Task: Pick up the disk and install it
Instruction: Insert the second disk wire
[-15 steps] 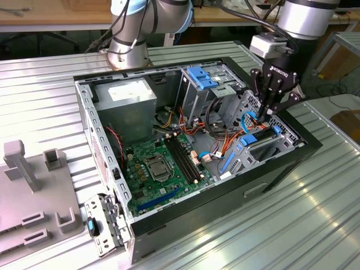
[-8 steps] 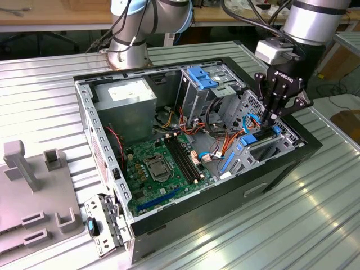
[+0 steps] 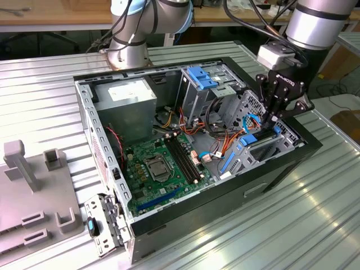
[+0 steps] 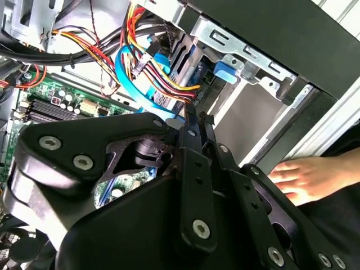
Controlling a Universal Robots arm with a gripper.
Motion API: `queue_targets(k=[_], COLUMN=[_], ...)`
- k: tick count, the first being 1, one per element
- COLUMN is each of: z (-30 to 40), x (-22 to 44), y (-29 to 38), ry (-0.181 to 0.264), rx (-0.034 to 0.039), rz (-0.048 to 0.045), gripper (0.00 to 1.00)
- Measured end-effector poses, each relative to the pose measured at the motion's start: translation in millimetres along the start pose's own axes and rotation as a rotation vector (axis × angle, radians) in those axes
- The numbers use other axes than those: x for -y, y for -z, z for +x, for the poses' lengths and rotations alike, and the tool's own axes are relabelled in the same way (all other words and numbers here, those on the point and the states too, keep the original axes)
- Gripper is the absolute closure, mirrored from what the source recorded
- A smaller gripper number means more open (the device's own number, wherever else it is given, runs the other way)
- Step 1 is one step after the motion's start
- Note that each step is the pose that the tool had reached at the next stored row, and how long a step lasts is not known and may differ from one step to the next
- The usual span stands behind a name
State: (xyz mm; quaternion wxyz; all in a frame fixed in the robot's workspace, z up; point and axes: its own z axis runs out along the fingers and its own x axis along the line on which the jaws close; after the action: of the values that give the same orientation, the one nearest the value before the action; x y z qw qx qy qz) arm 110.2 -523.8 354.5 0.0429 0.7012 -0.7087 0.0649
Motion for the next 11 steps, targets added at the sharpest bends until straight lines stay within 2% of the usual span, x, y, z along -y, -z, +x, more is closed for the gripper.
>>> queue_targets(k=[7, 9, 11], z=[1.8, 1.9, 1.9], x=[-2.0, -2.4, -3.8], y=[-3.0, -3.4, -3.5], ry=[0.006, 0.009, 0.009], rx=[0.0032, 0.0067, 0.0074], rz=[0.0033, 0.0076, 0.0160], gripper=[0.84, 0.84, 0.84])
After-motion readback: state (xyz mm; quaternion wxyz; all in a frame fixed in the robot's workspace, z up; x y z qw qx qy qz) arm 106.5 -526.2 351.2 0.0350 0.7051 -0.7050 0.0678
